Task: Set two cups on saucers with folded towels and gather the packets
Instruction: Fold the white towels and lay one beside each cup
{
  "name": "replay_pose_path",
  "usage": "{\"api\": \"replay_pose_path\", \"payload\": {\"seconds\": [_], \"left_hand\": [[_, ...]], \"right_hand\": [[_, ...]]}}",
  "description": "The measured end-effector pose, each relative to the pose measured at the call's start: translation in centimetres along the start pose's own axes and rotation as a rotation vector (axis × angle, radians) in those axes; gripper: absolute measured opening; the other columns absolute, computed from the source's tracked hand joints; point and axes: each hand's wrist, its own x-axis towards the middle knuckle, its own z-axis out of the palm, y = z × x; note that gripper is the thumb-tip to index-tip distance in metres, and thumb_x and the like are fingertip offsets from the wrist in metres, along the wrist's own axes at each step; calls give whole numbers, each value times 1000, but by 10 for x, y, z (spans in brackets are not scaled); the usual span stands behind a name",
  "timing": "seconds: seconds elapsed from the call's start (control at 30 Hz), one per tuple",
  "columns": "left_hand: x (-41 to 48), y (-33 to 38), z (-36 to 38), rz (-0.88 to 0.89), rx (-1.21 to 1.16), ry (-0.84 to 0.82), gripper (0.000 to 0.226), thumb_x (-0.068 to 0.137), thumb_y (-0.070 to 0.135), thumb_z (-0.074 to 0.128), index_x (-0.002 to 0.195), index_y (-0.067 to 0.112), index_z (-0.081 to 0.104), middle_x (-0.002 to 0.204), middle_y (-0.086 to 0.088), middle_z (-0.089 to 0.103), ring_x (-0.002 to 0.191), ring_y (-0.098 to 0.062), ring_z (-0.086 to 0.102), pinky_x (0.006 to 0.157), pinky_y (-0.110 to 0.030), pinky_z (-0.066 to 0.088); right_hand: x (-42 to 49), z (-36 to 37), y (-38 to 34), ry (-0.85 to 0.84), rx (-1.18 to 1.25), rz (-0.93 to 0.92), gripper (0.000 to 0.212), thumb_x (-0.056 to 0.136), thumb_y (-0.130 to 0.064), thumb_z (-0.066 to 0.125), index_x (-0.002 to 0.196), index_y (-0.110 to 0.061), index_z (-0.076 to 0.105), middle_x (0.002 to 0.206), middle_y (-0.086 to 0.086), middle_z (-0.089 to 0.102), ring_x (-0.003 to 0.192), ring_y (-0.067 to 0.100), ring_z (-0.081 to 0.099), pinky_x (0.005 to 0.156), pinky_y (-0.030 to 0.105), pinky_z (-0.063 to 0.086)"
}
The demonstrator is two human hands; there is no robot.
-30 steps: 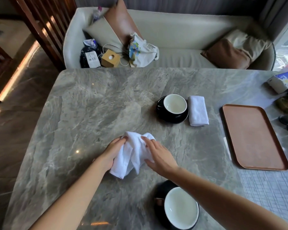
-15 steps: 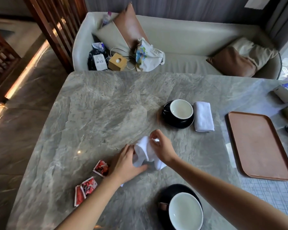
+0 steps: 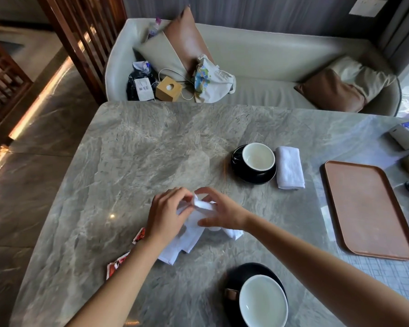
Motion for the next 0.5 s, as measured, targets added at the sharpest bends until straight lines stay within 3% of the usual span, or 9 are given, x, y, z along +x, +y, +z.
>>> {"api": "replay_pose_path", "payload": {"seconds": [0.13,0.27,0.4,0.5], "left_hand": [[8,-9,-16,-114,-174,114,18,82,21,64,85,28,48,77,17,60,78,-3,59,65,-27,47],[12,-22,-32,-132,-182,68,29,85,19,64,109,33,55,88,13,65,80,-5,60,67,-21,48],[7,-39,-47,-183,-198,128,21,83,10,66,82,30,60,70,15,61,67,2,56,57,-5,38],[2,-49,-54,-268,-292,173,32,85,12,64,67,32,48,55,16,52,51,5,45,49,-5,31]], "right_hand": [[2,-2,11,157,-121,-3,39,71,-4,67,106,-17,58,93,-2,59,84,15,54,75,31,43],[0,-15,29,197,-185,5,16,72,-11,73,83,-15,63,75,-4,55,71,12,49,60,22,34],[-5,-32,38,177,-46,-4,16,75,-13,77,75,-17,62,69,-1,56,60,7,46,54,20,35],[-7,-46,41,187,85,10,9,78,-9,75,78,-14,67,71,4,61,64,10,51,58,21,41]]}}
